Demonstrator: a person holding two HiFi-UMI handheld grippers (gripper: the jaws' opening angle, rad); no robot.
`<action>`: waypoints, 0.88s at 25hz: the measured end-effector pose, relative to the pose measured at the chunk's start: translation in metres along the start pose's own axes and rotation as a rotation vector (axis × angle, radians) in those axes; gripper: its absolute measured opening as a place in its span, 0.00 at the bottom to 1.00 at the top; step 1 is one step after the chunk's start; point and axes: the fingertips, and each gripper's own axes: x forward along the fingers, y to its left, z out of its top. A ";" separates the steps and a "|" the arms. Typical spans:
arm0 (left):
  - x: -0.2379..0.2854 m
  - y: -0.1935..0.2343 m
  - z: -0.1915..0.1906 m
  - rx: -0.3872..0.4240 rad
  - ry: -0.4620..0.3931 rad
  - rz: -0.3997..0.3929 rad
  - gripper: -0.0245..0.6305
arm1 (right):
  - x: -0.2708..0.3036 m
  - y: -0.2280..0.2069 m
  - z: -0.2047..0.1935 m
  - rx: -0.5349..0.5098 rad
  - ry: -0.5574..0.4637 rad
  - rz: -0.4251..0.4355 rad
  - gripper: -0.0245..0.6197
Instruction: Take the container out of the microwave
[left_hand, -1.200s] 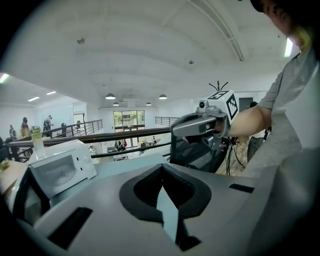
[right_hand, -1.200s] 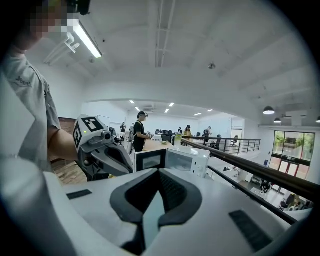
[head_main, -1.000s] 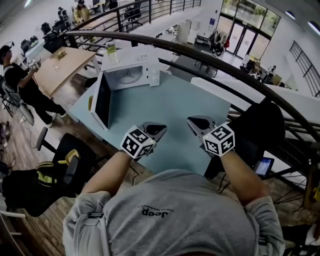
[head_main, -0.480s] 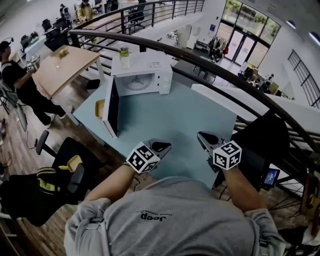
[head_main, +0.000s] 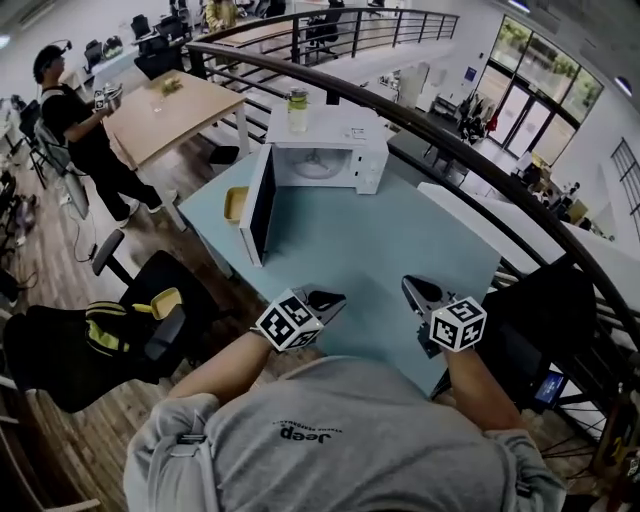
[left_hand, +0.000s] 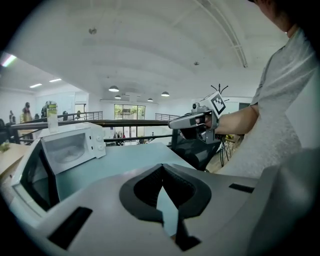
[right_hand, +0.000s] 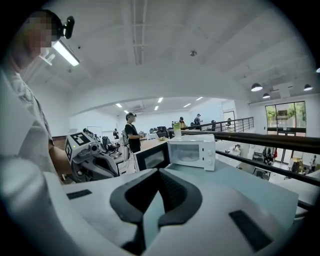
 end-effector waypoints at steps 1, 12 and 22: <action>-0.002 -0.004 -0.001 -0.013 -0.002 0.019 0.07 | 0.000 0.001 -0.001 -0.001 0.001 0.018 0.07; 0.015 -0.044 0.005 -0.089 -0.031 0.153 0.07 | -0.025 -0.012 -0.006 -0.071 0.023 0.152 0.07; 0.058 -0.058 0.022 -0.068 -0.005 0.124 0.07 | -0.047 -0.045 -0.015 -0.051 0.018 0.145 0.06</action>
